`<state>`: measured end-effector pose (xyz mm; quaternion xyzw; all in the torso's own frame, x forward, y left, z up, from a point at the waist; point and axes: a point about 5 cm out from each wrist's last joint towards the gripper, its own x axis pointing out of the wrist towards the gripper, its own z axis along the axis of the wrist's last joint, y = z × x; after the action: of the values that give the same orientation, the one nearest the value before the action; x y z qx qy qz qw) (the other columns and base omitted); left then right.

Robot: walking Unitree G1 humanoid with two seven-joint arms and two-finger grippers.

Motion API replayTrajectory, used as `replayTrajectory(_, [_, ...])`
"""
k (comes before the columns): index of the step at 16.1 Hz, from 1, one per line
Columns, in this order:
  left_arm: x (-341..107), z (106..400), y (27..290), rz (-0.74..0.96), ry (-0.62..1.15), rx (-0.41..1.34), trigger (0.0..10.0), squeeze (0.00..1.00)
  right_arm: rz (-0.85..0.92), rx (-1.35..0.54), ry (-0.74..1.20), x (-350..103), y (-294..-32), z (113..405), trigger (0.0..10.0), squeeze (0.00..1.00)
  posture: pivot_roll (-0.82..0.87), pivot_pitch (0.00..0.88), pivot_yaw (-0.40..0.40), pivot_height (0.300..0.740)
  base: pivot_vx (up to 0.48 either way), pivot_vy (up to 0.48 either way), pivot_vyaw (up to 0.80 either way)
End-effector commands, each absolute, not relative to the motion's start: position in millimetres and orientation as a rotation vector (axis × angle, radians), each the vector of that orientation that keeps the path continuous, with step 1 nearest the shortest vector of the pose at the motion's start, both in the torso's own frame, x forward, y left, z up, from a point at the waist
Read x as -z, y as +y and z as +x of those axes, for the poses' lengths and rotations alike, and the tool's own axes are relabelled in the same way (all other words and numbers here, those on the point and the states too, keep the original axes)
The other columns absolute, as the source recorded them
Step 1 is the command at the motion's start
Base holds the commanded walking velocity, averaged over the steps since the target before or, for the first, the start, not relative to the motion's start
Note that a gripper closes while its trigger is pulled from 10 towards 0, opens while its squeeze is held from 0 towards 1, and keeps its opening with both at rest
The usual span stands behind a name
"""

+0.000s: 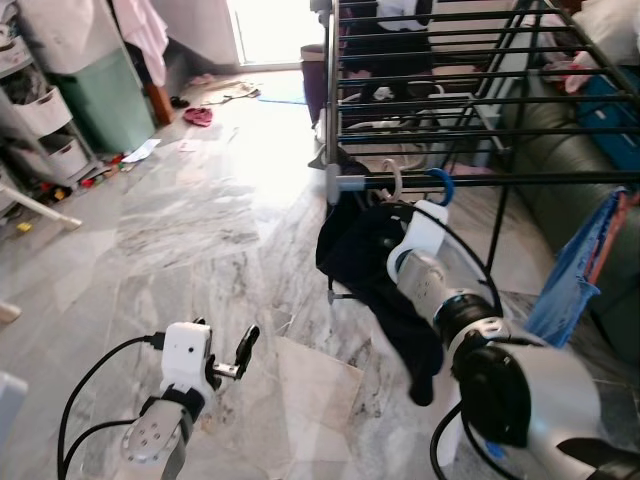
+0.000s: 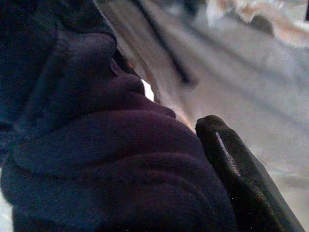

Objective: Hang hanger

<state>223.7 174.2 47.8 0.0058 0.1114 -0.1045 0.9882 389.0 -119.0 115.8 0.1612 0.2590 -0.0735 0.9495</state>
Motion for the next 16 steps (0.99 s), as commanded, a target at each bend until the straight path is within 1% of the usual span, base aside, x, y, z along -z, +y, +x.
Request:
replayTrajectory(1, [-50.6,221.3,180.5,0.019,0.228,0.188,10.0,0.0,0.377,0.156,0.429,-143.3,-120.5,401.2,10.0,0.0,0.06,0.0,0.027,0.74,0.0,0.0,0.0])
replayTrajectory(5, [-52.5,215.4,178.2,0.007,0.243,0.192,10.0,0.0,0.371,0.211,0.433,-144.7,-135.3,402.1,10.0,0.0,0.09,0.0,0.021,0.74,0.0,0.0,0.0])
replayTrajectory(8, [-53.1,211.4,178.6,0.007,0.256,0.193,10.0,0.0,0.366,0.248,0.489,-131.5,-145.3,396.4,10.0,0.0,0.1,0.0,0.014,0.74,0.0,0.0,0.0])
replayTrajectory(13, [-53.6,209.7,177.3,0.008,0.27,0.195,10.0,0.0,0.356,0.274,0.569,-102.2,-151.1,382.2,10.0,0.0,0.11,0.0,0.02,0.74,0.0,0.0,0.0])
replayTrajectory(16, [-55.9,212.6,175.5,0.007,0.267,0.201,10.0,0.0,0.332,0.248,0.565,-100.2,-149.4,381.4,10.0,0.0,0.1,0.0,0.026,0.74,0.0,0.0,0.0])
